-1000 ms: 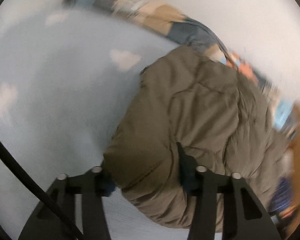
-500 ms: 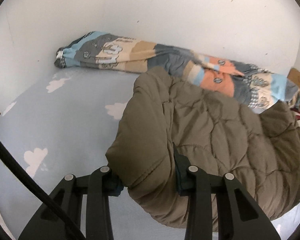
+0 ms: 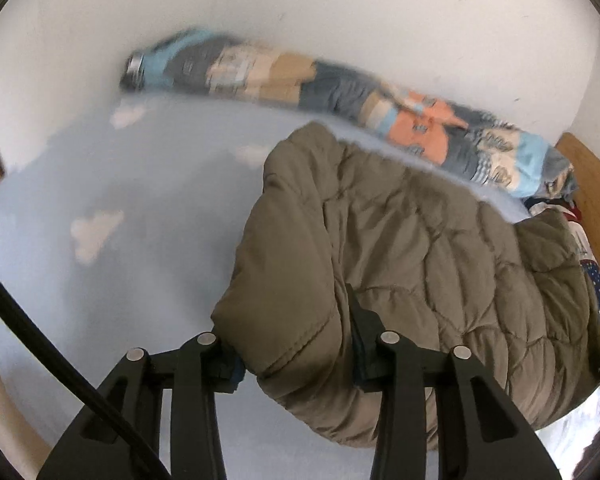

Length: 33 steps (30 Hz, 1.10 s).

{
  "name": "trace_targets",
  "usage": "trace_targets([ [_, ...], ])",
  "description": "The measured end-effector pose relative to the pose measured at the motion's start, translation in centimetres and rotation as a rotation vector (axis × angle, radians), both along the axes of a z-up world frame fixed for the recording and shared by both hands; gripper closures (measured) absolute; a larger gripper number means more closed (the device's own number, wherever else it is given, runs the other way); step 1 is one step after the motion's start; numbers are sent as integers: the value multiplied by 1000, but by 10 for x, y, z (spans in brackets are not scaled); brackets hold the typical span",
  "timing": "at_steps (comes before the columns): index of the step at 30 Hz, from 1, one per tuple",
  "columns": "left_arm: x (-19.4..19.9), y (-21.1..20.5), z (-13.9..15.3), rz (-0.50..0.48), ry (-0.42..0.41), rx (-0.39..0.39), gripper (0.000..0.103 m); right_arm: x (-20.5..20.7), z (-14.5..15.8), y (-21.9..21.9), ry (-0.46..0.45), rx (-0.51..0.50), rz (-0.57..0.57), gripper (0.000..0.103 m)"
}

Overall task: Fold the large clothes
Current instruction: 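Lay the jacket bundle back down and flatten it with both grippers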

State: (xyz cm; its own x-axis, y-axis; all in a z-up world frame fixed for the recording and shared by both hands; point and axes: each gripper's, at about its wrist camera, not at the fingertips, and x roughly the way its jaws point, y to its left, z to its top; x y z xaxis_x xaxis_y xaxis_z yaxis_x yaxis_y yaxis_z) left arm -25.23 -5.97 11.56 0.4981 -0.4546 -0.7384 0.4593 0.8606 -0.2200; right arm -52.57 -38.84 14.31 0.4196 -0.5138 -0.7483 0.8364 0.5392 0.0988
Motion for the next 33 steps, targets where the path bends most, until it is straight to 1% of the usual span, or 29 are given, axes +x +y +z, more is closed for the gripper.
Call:
trace_targets([
  [1, 4, 3, -11, 21, 45, -2, 60, -6, -10, -4, -5, 50, -19, 74],
  [2, 8, 3, -18, 32, 71, 0, 57, -10, -21, -8, -5, 99, -34, 73],
  [3, 13, 4, -27, 41, 109, 8, 56, -12, -29, -12, -1, 129, -46, 72],
  [4, 16, 4, -32, 49, 134, 5, 53, -14, -41, -17, 3, 173, -61, 68],
  [5, 22, 9, -39, 66, 187, -19, 51, -17, -51, -23, 2, 232, -74, 65],
  [6, 26, 14, -43, 77, 225, -43, 50, -22, -57, -29, -11, 290, -88, 62],
  [8, 32, 30, -45, 97, 298, -113, 50, -33, -61, -35, -50, 368, -110, 54],
  [9, 33, 39, -43, 102, 321, -154, 50, -40, -58, -36, -77, 394, -123, 52],
  [11, 30, 50, -36, 103, 331, -188, 50, -59, -48, -32, -128, 409, -143, 44],
  [12, 27, 57, -32, 108, 317, -196, 50, -66, -43, -28, -134, 398, -155, 43],
  [13, 25, 60, -28, 113, 308, -199, 50, -76, -35, -23, -137, 367, -176, 42],
  [14, 21, 66, -22, 132, 281, -196, 50, -83, -29, -18, -141, 339, -191, 41],
  [16, 15, 74, -2, 169, 197, -180, 50, -101, -18, -9, -157, 271, -223, 41],
  [17, 13, 74, 8, 180, 163, -170, 50, -106, -11, -5, -166, 217, -230, 41],
  [18, 8, 74, 23, 188, 105, -167, 50, -104, -2, -2, -167, 155, -204, 41],
  [19, 3, 70, 36, 181, 38, -157, 50, -98, 6, 1, -153, 111, -173, 44],
  [20, -1, 62, 46, 160, -27, -138, 48, -86, 15, 6, -136, 60, -130, 48],
  [21, -8, 45, 56, 111, -114, -90, 47, -75, 23, 10, -137, 27, -92, 50],
  [22, -12, 35, 60, 77, -157, -60, 46, -59, 31, 18, -144, -3, -29, 53],
  [23, -19, 14, 62, 9, -217, -10, 46, -45, 36, 24, -141, -18, 27, 58],
  [24, -23, -9, 61, -67, -252, 33, 46, -22, 39, 30, -110, -45, 89, 60],
  [25, -24, -24, 59, -112, -262, 54, 46, -5, 41, 34, -82, -67, 121, 61],
  [26, -24, -49, 52, -191, -265, 92, 46, 16, 41, 35, -63, -91, 164, 63],
  [27, -22, -66, 45, -233, -264, 118, 46, 31, 41, 34, -53, -104, 197, 64],
  [28, -20, -77, 40, -250, -263, 134, 46, 51, 40, 30, -33, -122, 223, 65],
  [29, -14, -92, 29, -270, -244, 160, 46, 66, 38, 24, -23, -133, 235, 65],
  [30, -5, -103, 16, -287, -205, 174, 46, 76, 35, 18, -22, -131, 247, 65],
  [31, 1, -109, 8, -294, -177, 180, 46, 88, 26, 8, -13, -113, 261, 65],
  [33, 20, -121, -16, -284, -84, 199, 45, 106, 5, -10, 27, -77, 260, 65],
])
